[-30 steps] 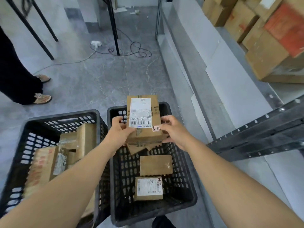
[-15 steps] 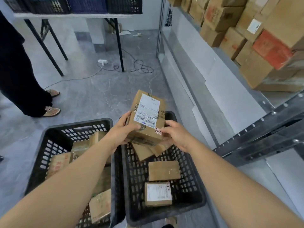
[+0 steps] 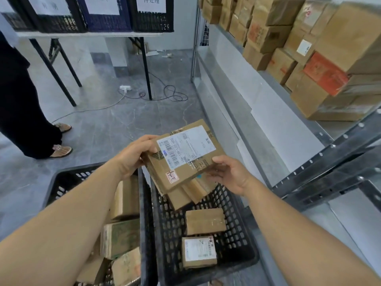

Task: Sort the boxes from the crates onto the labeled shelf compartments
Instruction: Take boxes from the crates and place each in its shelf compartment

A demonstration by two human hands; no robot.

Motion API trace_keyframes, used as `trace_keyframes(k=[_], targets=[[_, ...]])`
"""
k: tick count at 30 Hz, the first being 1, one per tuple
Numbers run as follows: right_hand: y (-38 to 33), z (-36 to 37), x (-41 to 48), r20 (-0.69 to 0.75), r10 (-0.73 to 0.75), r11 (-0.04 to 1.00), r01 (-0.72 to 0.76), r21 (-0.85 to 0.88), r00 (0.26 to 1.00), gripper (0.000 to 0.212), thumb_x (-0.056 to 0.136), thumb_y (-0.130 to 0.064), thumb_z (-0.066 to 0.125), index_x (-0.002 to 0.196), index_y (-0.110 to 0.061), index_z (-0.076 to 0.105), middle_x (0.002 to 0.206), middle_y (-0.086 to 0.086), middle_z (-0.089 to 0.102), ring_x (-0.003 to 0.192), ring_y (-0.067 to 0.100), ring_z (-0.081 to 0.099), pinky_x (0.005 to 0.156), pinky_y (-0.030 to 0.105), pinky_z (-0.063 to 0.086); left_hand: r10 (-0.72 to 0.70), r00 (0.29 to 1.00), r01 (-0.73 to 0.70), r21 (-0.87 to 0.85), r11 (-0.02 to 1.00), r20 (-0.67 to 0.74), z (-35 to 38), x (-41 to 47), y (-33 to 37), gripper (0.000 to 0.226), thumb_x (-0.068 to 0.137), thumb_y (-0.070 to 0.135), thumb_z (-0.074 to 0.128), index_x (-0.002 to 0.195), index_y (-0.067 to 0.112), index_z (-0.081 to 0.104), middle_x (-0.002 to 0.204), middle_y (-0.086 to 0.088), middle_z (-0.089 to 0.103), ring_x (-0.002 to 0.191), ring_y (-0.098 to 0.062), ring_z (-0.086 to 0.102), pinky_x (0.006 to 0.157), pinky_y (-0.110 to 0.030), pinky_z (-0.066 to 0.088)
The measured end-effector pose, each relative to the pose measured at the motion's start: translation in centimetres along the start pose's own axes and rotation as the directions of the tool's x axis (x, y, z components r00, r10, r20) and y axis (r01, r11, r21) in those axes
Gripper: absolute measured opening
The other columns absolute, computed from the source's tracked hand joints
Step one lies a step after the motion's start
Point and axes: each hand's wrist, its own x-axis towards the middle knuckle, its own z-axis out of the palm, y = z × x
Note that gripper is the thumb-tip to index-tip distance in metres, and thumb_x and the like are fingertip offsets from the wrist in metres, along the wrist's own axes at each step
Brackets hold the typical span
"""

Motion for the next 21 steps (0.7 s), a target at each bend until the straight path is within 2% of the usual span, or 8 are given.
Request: trace_keyframes(k=[2, 5, 7, 11, 14, 15, 19, 21], targets=[[0.0, -0.2, -0.1, -0.010, 0.000, 0.997, 0.001, 0.074, 1.000, 0.037, 0.068, -0.026, 0.065, 0.100, -0.008, 0.063, 0.091, 0.013, 0.062, 0.082, 0.024, 0.061, 0.076, 0.032, 0.057, 0.025, 0.995, -0.033, -0.078, 0.996, -0.101, 0.2, 0.4, 0.0, 0.068, 0.048, 0.042, 0.064, 0.113, 0.026, 0.058, 0.109, -0.004, 0.064, 0.098, -0.018, 0.057, 0.082, -0.035, 0.043], [0.1, 0.1, 0.1, -0.087, -0.036, 0.982, 0.051, 0.181, 0.996, 0.036, 0.067, -0.026, 0.066, 0.099, -0.009, 0.061, 0.098, 0.016, 0.058, 0.093, 0.029, 0.058, 0.085, 0.038, 0.057, -0.018, 0.978, -0.023, -0.191, 0.981, -0.209, 1.3, 0.7, -0.3, 0.065, 0.071, 0.047, 0.072, 0.125, 0.023, 0.046, 0.118, -0.004, 0.063, 0.100, -0.017, 0.061, 0.080, -0.037, 0.048], [0.1, 0.6, 0.2, -0.138, -0.041, 0.971, 0.072, 0.228, 0.990, 0.035, 0.066, -0.026, 0.066, 0.096, -0.009, 0.058, 0.100, 0.017, 0.056, 0.097, 0.031, 0.056, 0.090, 0.042, 0.055, -0.083, 0.981, 0.038, -0.250, 0.967, -0.173, 2.0, 0.3, -0.7, 0.067, 0.078, 0.053, 0.068, 0.131, 0.023, 0.041, 0.117, -0.003, 0.065, 0.098, -0.018, 0.063, 0.078, -0.039, 0.052], [0.2, 1.0, 0.1, -0.185, -0.053, 0.940, 0.112, 0.322, 0.981, 0.029, 0.077, -0.025, 0.066, 0.100, -0.011, 0.055, 0.104, 0.020, 0.056, 0.101, 0.033, 0.058, 0.091, 0.042, 0.054, -0.134, 0.991, 0.121, -0.275, 0.954, -0.028, 2.7, -0.2, -1.3, 0.100, 0.065, 0.061, 0.075, 0.146, 0.033, 0.024, 0.135, -0.001, 0.054, 0.116, -0.025, 0.055, 0.092, -0.057, 0.047], [0.0, 1.0, -0.2, -0.151, -0.050, 0.967, 0.085, 0.239, 0.987, 0.019, 0.088, -0.021, 0.059, 0.105, -0.013, 0.058, 0.109, 0.018, 0.058, 0.106, 0.031, 0.058, 0.095, 0.043, 0.052, -0.070, 0.996, 0.055, -0.266, 0.962, -0.047, 2.8, -0.1, -0.7, 0.060, 0.085, 0.038, 0.064, 0.136, 0.020, 0.041, 0.125, -0.006, 0.060, 0.113, -0.025, 0.058, 0.098, -0.051, 0.046], [-0.2, 0.8, -0.3, -0.135, -0.039, 0.986, 0.060, 0.155, 0.990, 0.028, 0.084, -0.025, 0.063, 0.109, -0.014, 0.059, 0.112, 0.015, 0.060, 0.108, 0.029, 0.058, 0.094, 0.042, 0.052, -0.052, 0.996, 0.033, -0.251, 0.967, -0.068, 2.6, 0.1, -0.4, 0.053, 0.085, 0.033, 0.064, 0.133, 0.019, 0.045, 0.121, -0.007, 0.062, 0.110, -0.024, 0.059, 0.095, -0.048, 0.049], [-2.1, -0.9, -1.5, -0.098, -0.061, 0.995, 0.053, -0.085, 0.993, 0.093, 0.052, -0.043, 0.080, 0.137, -0.024, 0.047, 0.131, 0.008, 0.057, 0.120, 0.026, 0.053, 0.098, 0.041, 0.045, 0.007, 0.999, -0.011, -0.111, 0.994, -0.041, 0.6, 0.7, 1.2, 0.075, 0.051, 0.041, 0.067, 0.123, 0.022, 0.055, 0.104, -0.003, 0.069, 0.095, -0.018, 0.062, 0.089, -0.045, 0.052], [-3.6, -2.0, -2.7, -0.099, -0.107, 0.988, 0.094, -0.122, 0.989, 0.095, 0.053, -0.039, 0.078, 0.139, -0.032, 0.041, 0.128, 0.002, 0.057, 0.120, 0.021, 0.052, 0.094, 0.035, 0.044, 0.040, 0.997, -0.038, -0.035, 0.999, 0.058, 0.1, 0.9, 2.2, 0.074, 0.046, 0.043, 0.064, 0.118, 0.026, 0.059, 0.095, 0.001, 0.071, 0.093, -0.017, 0.061, 0.083, -0.041, 0.051]])
